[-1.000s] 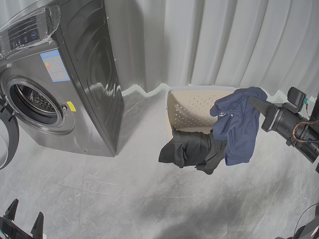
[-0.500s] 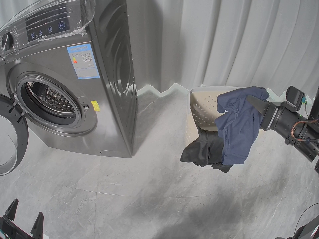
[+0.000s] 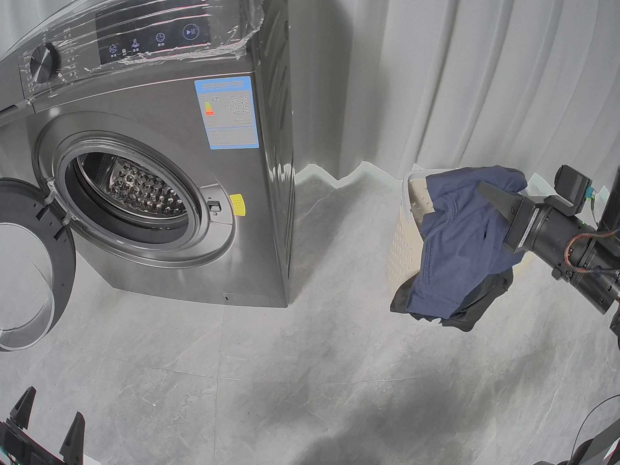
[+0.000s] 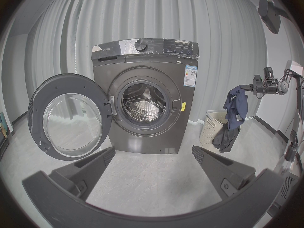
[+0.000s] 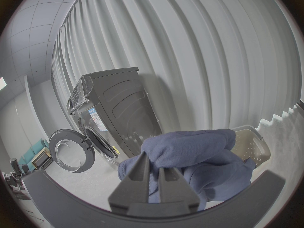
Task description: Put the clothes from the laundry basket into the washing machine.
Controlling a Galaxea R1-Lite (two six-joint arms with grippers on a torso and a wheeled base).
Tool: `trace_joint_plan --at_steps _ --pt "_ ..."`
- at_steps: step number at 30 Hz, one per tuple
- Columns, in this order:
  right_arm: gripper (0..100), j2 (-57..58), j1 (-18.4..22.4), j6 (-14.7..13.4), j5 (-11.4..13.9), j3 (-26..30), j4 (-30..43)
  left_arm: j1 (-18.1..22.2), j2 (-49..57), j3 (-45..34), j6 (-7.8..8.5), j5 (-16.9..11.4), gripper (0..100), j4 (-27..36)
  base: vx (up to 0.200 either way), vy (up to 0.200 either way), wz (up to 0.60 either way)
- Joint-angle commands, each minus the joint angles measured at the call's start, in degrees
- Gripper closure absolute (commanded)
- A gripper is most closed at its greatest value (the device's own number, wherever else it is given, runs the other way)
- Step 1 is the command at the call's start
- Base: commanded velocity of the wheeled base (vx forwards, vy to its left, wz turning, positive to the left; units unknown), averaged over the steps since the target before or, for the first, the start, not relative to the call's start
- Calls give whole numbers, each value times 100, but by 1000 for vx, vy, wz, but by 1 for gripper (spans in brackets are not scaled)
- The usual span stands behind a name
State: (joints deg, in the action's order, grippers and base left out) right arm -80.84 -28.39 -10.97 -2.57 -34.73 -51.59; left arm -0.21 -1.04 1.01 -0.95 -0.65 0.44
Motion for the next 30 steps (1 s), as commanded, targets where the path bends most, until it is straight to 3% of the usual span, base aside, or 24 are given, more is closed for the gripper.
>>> trace_joint_plan --at_steps 1,9,18,30 --pt "100 -2 0 -1 -6 -16 0 -6 95 -84 -2 -6 0 0 -200 0 0" --pt "100 15 0 -1 2 -34 0 -6 95 -75 -2 -6 0 9 -200 0 0" --pt "100 -55 0 -1 11 -16 -9 3 95 -75 -2 3 0 9 0 0 0" --pt "100 -55 -35 -1 11 10 -9 3 95 -75 -2 3 0 9 0 200 0"
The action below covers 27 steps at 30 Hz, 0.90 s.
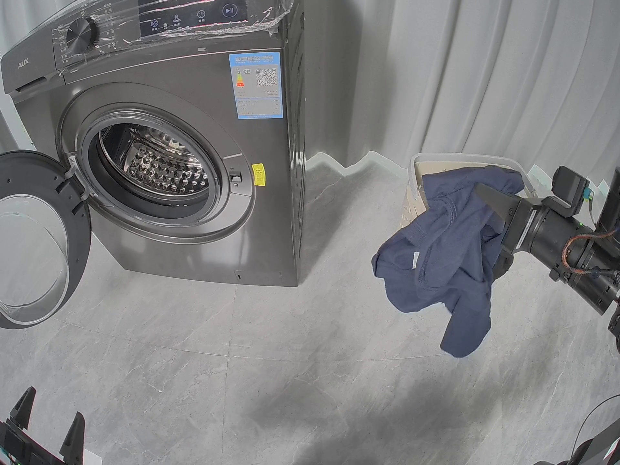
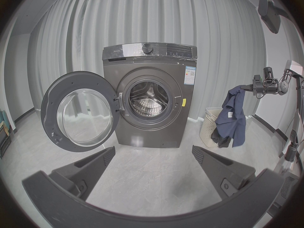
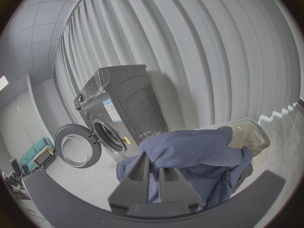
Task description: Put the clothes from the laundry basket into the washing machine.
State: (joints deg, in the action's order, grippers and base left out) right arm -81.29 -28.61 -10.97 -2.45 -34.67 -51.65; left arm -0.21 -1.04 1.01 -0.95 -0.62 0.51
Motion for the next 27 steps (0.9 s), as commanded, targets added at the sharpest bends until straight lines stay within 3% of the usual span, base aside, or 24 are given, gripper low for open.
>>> trace_joint_plan --at_steps 1,27 --pt "100 -10 -13 -1 -1 4 -3 3 95 -75 -2 1 0 2 0 200 0" --pt "100 -63 -197 -1 -1 30 -187 -6 95 -75 -2 1 0 2 0 200 0"
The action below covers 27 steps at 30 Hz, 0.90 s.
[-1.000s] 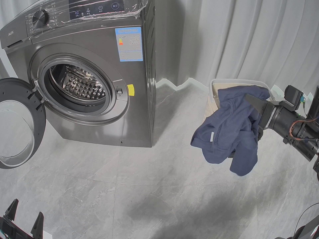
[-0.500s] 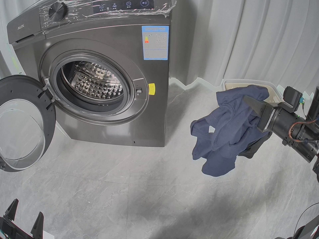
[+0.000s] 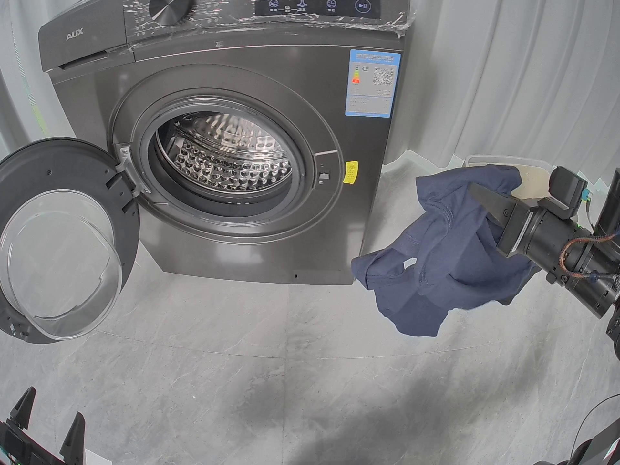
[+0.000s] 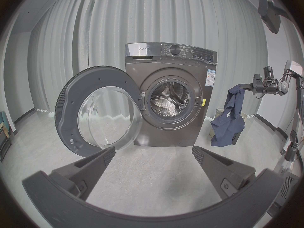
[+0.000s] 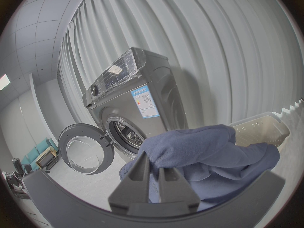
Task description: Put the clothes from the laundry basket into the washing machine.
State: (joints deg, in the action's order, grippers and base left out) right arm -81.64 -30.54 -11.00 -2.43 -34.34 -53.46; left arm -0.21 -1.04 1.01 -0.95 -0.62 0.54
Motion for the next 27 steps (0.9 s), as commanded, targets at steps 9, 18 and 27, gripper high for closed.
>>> trace_joint_plan --at_steps 9,18,27 --pt "100 -63 -40 1 5 -2 -16 3 95 -75 -2 1 0 -10 0 200 0" --pt "100 -133 -40 1 5 -20 -165 3 95 -75 -2 1 0 -10 0 67 0" --pt "100 -142 -31 1 -12 -29 -192 3 95 -75 -2 1 0 -1 0 0 0"
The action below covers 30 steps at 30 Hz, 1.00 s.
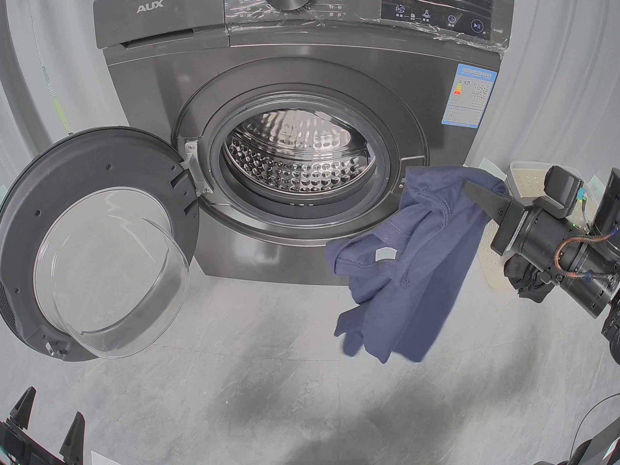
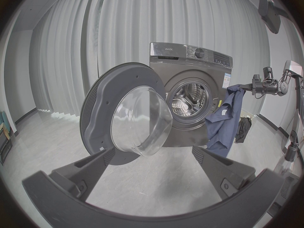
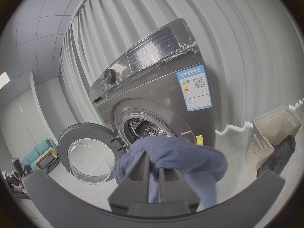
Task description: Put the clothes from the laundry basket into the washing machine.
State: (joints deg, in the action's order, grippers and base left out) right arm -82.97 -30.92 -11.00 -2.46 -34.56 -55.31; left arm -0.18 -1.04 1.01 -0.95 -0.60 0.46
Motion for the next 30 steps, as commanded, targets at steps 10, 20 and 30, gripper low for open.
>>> trace_joint_plan --at_steps 10,20,30 --pt "100 -9 33 1 -9 11 -6 1 95 -75 -2 -2 0 6 0 20 0" --pt "100 -9 42 1 0 11 -6 1 95 -75 -2 -2 0 -2 0 160 0" --pt "100 -9 33 1 0 20 -6 1 95 -75 -2 -2 0 -2 0 0 0"
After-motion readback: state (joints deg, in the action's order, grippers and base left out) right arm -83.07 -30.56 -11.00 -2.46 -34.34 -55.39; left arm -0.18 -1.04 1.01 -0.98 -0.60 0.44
